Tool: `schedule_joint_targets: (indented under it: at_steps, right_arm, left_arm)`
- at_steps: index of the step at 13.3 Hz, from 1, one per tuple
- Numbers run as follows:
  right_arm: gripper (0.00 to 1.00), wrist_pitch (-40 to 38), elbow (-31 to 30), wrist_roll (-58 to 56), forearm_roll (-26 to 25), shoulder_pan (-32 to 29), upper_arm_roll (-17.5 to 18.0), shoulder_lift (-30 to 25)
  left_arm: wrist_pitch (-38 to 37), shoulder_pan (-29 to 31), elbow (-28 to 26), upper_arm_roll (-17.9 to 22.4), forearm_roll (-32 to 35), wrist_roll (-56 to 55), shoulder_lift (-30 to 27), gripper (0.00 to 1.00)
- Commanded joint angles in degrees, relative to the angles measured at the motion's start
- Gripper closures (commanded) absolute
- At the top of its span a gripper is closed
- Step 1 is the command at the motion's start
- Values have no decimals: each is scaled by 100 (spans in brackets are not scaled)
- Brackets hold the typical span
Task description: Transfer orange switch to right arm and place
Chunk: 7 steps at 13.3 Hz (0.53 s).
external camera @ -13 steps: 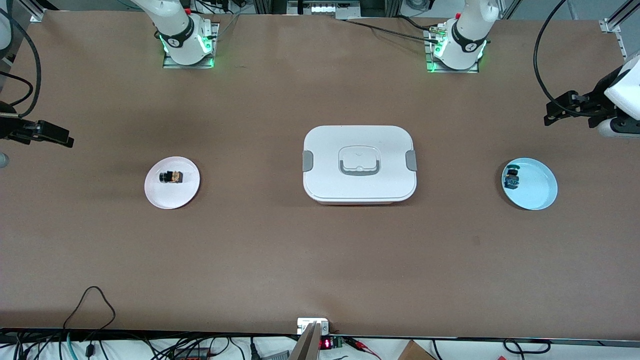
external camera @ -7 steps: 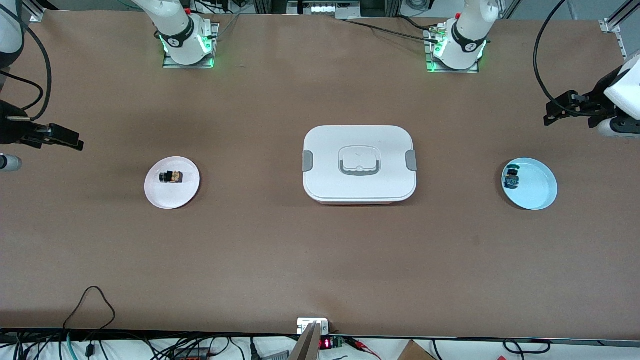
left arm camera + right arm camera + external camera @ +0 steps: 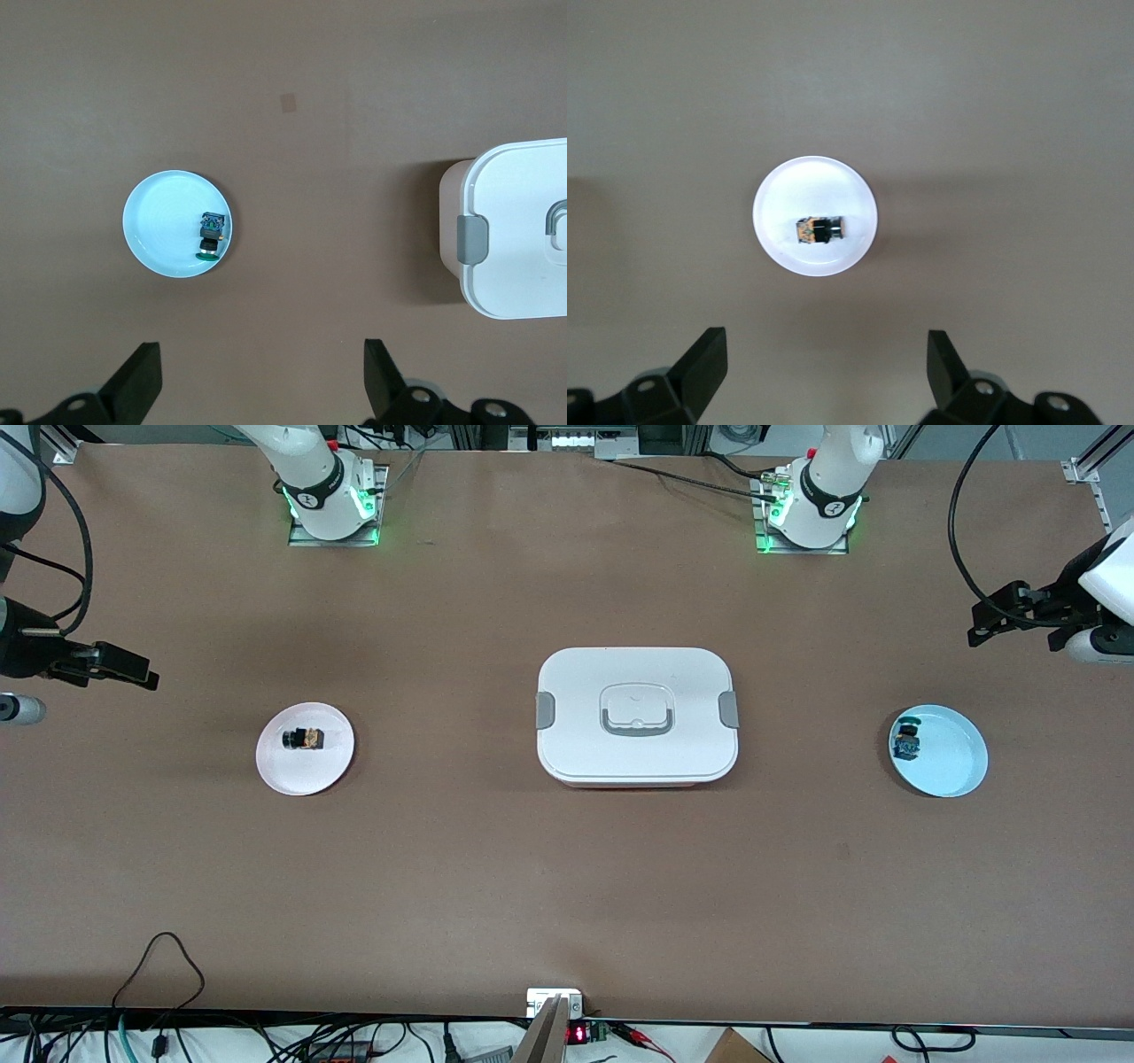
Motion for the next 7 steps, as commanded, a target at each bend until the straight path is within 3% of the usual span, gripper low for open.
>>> schedule_joint_targets:
  at_steps: [1,5,7]
  right_arm:
    - [0,40,-235,64,-230,-18,128,-257]
    - [0,329,-814,73,-291,-1,120,-669]
    - [0,234,-816,73,-301,-9,129,-706]
  left_arm:
    - [-120,-11,197,-11,15,-70,83,0]
    - [-128,-11,197,-11,24,-70,92,0]
    - [-128,-11,197,-11,24,-70,92,0]
